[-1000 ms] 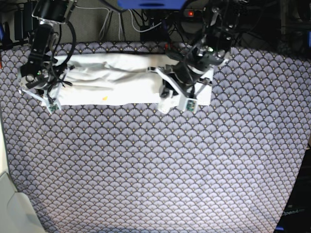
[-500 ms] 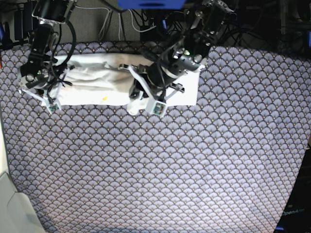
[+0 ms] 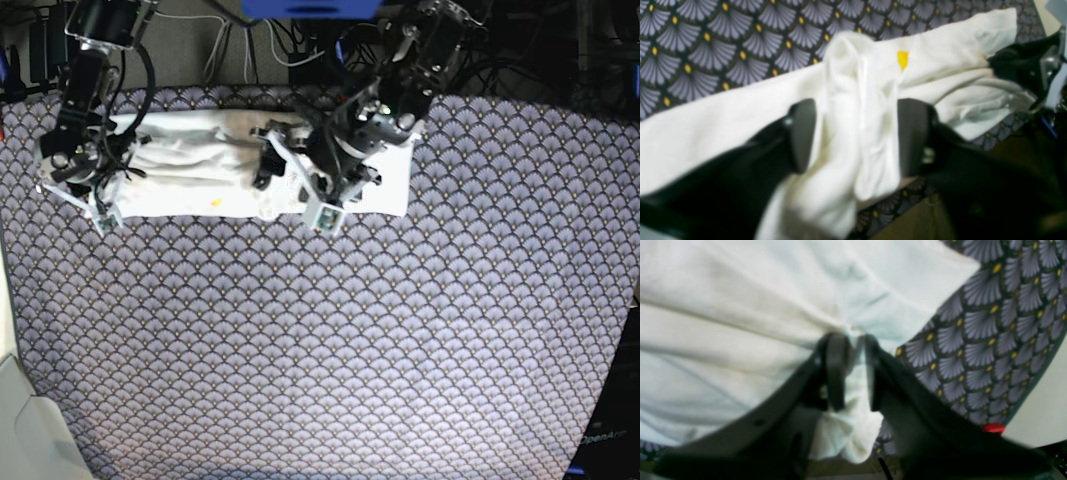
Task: Fold the T-shirt properly
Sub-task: 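Carry the strip end with the left gripper toward the right gripper, then release the folded end with the left gripper and lift it away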
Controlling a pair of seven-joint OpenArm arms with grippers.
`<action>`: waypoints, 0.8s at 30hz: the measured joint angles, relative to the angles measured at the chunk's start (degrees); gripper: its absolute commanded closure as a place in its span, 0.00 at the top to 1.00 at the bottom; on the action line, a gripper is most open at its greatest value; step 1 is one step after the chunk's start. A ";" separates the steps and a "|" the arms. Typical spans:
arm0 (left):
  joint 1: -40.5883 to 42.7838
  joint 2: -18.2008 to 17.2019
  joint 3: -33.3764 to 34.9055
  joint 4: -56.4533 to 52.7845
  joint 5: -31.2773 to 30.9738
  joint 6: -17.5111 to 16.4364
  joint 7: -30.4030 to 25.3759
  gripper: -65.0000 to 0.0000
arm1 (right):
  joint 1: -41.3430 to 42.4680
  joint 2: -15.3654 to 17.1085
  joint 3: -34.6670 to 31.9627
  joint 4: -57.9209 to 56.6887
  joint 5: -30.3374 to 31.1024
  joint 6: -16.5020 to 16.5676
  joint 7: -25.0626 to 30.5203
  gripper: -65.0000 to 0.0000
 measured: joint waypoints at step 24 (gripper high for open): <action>5.68 -11.43 -16.57 -1.40 -8.55 -0.13 0.66 0.01 | -0.39 -0.39 2.51 9.38 2.25 0.09 -2.58 0.43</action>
